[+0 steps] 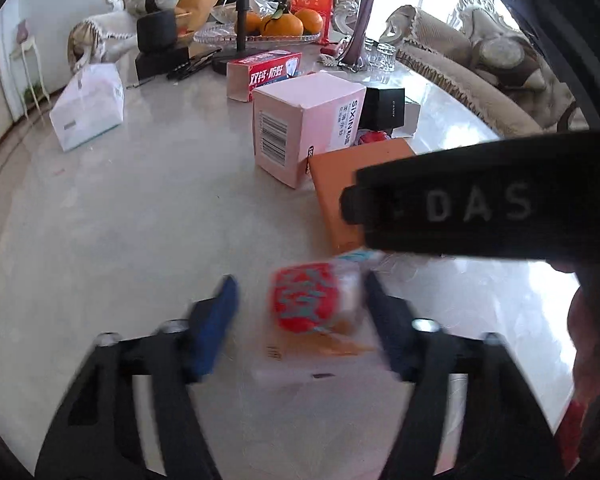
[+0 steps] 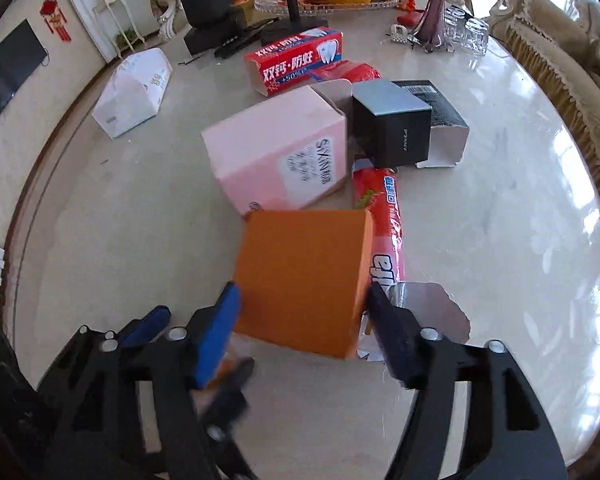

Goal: Collect trash
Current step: 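Grasp the red-printed bun packet with the left gripper while the right grasps the orange box, then carry the bun packet and orange box to the wastebasket and open both grippers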

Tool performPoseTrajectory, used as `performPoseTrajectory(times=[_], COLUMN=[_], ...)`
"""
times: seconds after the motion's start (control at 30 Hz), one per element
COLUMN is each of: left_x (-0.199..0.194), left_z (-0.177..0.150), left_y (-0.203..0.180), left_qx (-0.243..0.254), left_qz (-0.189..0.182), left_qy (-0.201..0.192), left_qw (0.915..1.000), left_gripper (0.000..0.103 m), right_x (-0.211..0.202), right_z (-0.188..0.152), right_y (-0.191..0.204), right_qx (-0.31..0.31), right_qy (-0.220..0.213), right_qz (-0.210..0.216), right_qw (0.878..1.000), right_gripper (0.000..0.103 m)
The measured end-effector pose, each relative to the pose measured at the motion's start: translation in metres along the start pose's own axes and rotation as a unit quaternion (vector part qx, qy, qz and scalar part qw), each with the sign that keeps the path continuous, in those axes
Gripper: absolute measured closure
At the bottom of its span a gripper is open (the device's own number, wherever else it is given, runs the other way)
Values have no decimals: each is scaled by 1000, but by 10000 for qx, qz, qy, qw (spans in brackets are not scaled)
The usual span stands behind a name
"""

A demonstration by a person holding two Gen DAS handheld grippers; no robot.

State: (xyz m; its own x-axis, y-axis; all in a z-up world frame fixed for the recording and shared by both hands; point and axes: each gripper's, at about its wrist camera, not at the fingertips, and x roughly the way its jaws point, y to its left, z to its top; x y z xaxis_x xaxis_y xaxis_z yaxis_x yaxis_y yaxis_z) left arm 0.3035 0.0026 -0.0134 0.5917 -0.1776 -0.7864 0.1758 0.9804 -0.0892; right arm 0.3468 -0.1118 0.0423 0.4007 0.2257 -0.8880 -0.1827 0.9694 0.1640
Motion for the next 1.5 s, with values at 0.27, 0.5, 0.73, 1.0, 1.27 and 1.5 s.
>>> performPoseTrajectory(times=[0.27,0.5,0.73,1.0,1.27,1.5], left_x=[0,-3,-10,-16,-17,-30], left_z=[4,1,-6,-10,-8,-14], left_y=[6,13,28,42,37,44], left_qx=[-4,-29,-157,-479,-431,-618], left_qz=[-84,-43,-148,-362,-371,-542], left_qy=[4,-5,-40,-94,-111,-201], left_qw=[10000,10000,9998,9982,9983,9964], left_gripper=[61,61,61,61,61,61], right_x=[-17,-10,20,4,26,-3], right_z=[2,9,13,15,10,8], right_y=[-12,14,43,25,7,0], right_qx=[16,-196,-731,-855,-611,-227], right_qy=[-308,-235,-40,-317,37,-546], right_qz=[113,-270,-1061,-1073,-865,-438], right_qw=[9995,9992,9917,9900,9944,9973], right_gripper=[63,20,22,44,22,35])
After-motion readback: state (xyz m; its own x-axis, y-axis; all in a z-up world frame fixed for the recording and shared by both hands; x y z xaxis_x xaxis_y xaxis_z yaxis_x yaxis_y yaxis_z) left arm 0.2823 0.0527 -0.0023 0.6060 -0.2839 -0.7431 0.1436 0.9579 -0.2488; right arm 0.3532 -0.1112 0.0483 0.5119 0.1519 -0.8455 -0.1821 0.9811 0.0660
